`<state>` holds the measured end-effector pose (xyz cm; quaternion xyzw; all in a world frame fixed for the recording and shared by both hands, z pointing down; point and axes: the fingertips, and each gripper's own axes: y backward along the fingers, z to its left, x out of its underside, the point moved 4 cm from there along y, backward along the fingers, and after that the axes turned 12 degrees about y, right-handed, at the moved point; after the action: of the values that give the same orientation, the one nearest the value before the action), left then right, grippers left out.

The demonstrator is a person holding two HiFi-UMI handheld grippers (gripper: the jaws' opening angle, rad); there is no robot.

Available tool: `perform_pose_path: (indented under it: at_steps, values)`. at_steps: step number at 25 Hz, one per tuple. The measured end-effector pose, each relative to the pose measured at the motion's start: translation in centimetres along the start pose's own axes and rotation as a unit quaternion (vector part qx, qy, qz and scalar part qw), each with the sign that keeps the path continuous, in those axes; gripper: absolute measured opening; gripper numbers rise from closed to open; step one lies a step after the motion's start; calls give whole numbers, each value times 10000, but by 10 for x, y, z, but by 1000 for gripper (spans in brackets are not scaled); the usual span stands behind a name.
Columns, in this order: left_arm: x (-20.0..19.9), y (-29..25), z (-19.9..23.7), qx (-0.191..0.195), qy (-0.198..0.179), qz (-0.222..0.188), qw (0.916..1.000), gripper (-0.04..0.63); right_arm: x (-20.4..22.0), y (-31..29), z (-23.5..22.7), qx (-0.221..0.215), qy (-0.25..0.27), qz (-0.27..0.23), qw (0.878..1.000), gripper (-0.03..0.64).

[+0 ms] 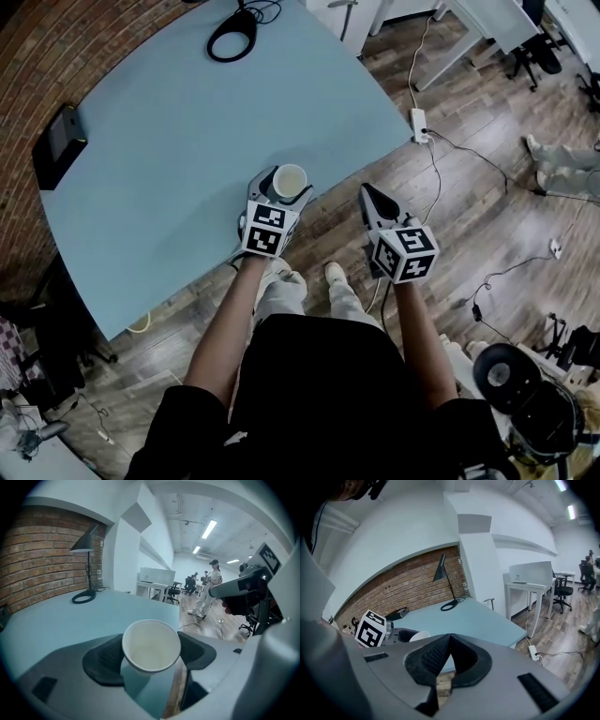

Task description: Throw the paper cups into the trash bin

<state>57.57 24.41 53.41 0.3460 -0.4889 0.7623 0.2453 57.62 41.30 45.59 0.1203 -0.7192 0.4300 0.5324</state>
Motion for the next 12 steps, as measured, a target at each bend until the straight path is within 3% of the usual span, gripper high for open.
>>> perform_pose_path:
  at_steps: [7, 12]
  values:
    - [-5, 19, -10, -60, 219, -203, 9995, 364, -12, 5, -2, -252, 132, -151, 9995, 5]
    - [-13, 41, -19, -310, 244, -475, 9981, 360, -23, 6, 5, -579, 325, -265, 9974, 5]
